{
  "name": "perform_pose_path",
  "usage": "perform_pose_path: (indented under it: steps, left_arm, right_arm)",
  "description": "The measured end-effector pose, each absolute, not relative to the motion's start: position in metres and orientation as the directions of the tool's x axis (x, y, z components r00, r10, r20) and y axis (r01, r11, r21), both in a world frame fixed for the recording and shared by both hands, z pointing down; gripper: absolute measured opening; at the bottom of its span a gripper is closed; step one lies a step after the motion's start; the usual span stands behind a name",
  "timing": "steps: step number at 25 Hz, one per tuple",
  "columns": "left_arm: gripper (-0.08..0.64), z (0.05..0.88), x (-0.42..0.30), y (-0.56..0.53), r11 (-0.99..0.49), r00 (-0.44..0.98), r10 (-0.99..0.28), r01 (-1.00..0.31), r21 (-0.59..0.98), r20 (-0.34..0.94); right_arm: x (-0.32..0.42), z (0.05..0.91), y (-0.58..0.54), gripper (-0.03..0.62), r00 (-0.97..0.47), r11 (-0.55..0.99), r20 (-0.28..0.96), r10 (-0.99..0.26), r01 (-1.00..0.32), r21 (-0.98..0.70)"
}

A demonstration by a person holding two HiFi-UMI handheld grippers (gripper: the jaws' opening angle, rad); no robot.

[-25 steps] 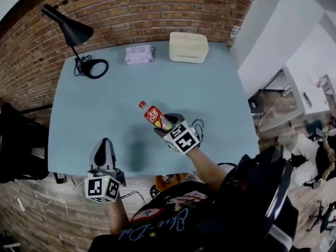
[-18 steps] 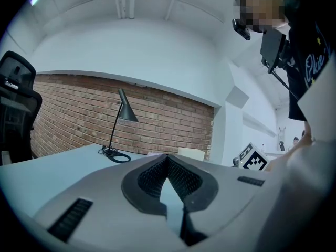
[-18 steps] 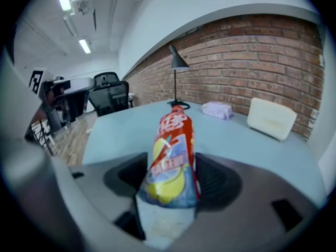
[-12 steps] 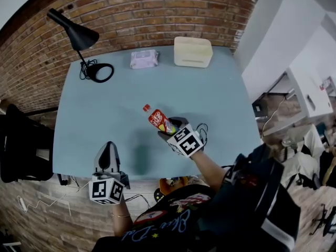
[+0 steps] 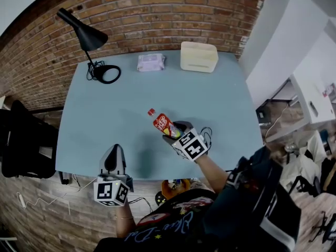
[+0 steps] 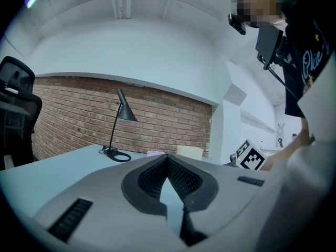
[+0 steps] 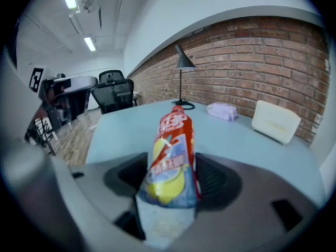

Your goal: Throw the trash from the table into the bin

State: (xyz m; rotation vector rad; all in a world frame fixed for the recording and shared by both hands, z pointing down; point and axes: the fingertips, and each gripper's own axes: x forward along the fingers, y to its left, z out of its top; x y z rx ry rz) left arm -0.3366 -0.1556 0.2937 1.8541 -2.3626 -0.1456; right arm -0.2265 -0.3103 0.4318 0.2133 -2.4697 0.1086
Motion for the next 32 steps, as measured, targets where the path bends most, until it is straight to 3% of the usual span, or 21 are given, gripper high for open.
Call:
perform_pose_path:
  steps: [20, 32]
  left_arm:
    - [0.008, 0.301, -0.347, -0.085, 0.091, -0.085, -0.995, -0.984, 0.155, 0.044]
    - [0.008, 0.294, -0.342, -0.056, 0.095, -0.089, -0.995, -0.987, 0.127, 0.052]
  right_arm:
    - [-0.213, 0.421, -0.241, 0.285, -0.773, 0.934, 0.566, -0.286, -0.356, -0.015]
    - [-0.212, 0.389, -0.214, 0.285, -0.822, 0.934, 0.476, -0.312, -0.356, -0.002]
